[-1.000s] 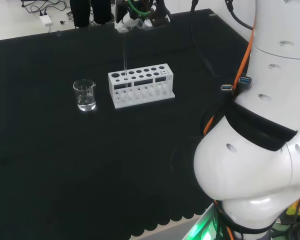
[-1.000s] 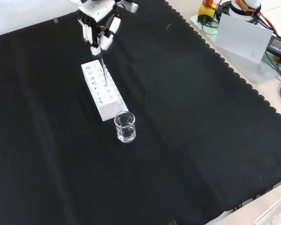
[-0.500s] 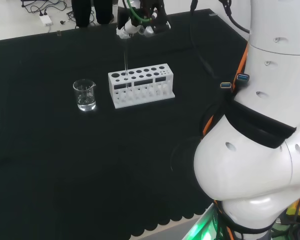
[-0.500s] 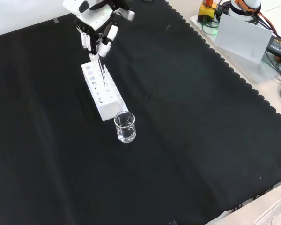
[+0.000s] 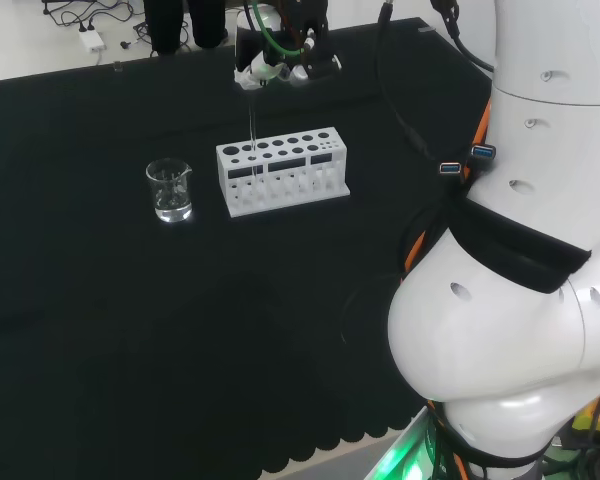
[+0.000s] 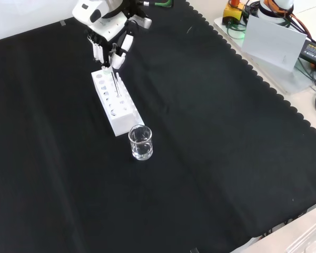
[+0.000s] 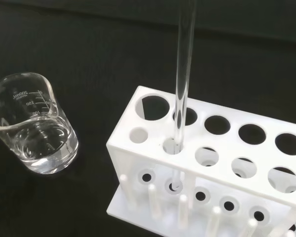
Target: Put the glass rod back on the white test tube rack.
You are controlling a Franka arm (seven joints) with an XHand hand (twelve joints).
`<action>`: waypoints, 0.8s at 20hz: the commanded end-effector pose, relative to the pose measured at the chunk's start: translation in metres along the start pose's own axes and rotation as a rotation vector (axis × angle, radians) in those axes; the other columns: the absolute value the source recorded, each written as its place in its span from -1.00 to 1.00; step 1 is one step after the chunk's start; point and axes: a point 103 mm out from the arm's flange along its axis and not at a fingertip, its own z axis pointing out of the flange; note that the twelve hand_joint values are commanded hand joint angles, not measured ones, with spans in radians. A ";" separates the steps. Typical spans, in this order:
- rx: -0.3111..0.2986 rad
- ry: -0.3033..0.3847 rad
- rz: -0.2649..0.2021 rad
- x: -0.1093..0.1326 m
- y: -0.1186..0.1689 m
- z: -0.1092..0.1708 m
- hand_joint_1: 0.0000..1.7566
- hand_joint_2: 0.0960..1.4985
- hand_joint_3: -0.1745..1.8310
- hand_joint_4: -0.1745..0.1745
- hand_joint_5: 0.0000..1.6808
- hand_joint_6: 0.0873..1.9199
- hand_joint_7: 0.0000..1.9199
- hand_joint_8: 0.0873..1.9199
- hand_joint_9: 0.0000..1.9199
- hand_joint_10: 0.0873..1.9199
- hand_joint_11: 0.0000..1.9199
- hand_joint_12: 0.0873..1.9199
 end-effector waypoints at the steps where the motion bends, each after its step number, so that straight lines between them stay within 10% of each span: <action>1: -0.002 0.009 0.002 -0.002 -0.001 0.002 0.49 0.45 -1.00 -1.00 0.57 -0.97 0.21 0.05 0.81 -0.28 0.78 -0.42; 11: 0.039 0.066 -0.021 -0.006 -0.006 0.000 0.50 0.38 -1.00 -1.00 0.46 -0.65 0.44 -0.51 0.78 -0.43 0.83 -0.57; 16: 0.052 0.057 -0.028 -0.001 -0.006 -0.002 0.49 0.22 -1.00 -1.00 0.12 -0.36 0.22 -0.39 0.80 -0.72 0.87 -0.67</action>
